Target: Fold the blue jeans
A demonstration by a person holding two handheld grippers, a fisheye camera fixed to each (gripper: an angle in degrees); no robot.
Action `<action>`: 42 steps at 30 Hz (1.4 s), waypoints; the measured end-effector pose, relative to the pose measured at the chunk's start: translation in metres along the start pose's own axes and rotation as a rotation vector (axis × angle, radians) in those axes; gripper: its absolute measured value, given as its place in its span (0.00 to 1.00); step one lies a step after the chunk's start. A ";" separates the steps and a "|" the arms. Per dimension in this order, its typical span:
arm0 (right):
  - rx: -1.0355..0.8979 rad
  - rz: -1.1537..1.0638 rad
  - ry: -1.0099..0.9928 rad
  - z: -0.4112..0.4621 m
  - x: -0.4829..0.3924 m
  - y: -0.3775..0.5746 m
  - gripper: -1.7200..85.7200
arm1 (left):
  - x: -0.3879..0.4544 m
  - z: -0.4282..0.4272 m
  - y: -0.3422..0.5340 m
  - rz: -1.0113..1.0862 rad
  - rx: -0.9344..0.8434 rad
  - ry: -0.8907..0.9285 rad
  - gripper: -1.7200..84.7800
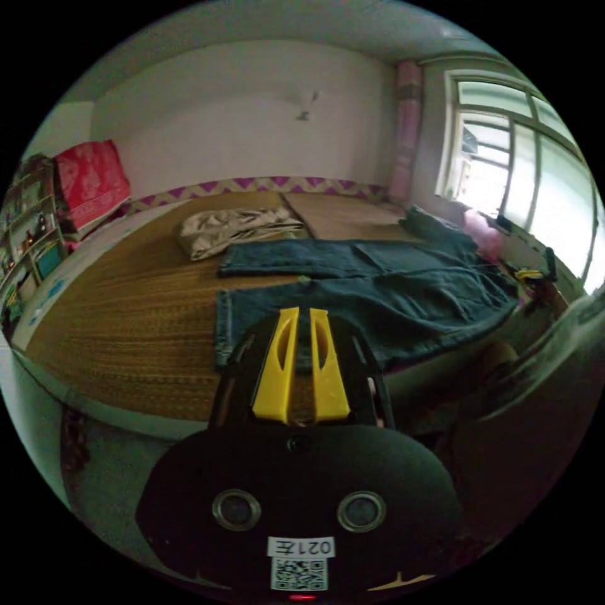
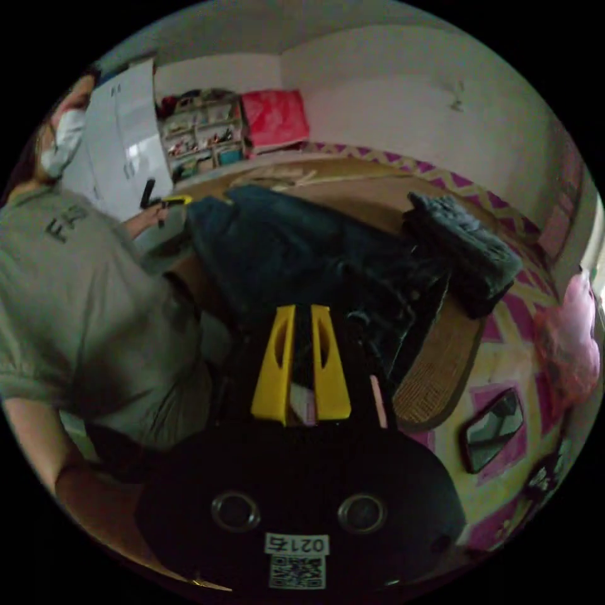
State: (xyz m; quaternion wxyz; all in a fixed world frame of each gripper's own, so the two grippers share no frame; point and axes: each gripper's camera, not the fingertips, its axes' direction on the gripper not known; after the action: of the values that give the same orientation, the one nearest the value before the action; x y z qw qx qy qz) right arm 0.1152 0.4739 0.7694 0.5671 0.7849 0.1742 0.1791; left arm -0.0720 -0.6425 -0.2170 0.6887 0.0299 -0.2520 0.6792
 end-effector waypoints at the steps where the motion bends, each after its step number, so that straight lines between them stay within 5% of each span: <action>1: -0.002 0.026 0.030 0.005 0.004 -0.003 0.07 | -0.003 0.005 0.000 -0.008 -0.024 -0.011 0.04; 3: -0.169 0.078 0.155 0.043 0.014 -0.010 0.05 | -0.013 0.029 0.008 -0.030 -0.145 -0.034 0.04; 5: -0.345 0.098 0.254 0.075 0.019 -0.001 0.03 | -0.019 0.023 0.021 -0.063 -0.074 -0.023 0.02; 14: -0.320 0.114 0.360 0.072 0.001 0.014 0.02 | -0.029 -0.006 0.062 -0.070 -0.027 -0.043 0.01; 20: -0.042 0.246 0.426 0.047 0.047 -0.018 0.01 | -0.024 -0.001 0.061 -0.007 -0.052 -0.016 0.01; 25: -0.309 0.391 0.506 0.092 0.133 0.013 0.01 | -0.040 -0.003 0.071 -0.039 -0.036 0.003 0.01; 32: -0.115 0.553 0.509 0.038 0.134 0.057 0.02 | -0.074 -0.038 0.098 -0.158 -0.012 -0.032 0.01; 42: 0.278 1.034 0.119 -0.033 0.080 0.204 0.14 | -0.117 -0.075 0.148 -0.571 -0.016 0.012 0.10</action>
State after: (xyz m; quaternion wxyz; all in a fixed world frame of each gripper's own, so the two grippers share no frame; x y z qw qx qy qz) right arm 0.1836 0.4788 0.9805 0.2847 0.8245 -0.1813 0.4542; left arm -0.1836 -0.7102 -0.3727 0.8536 0.0901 -0.2349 0.4561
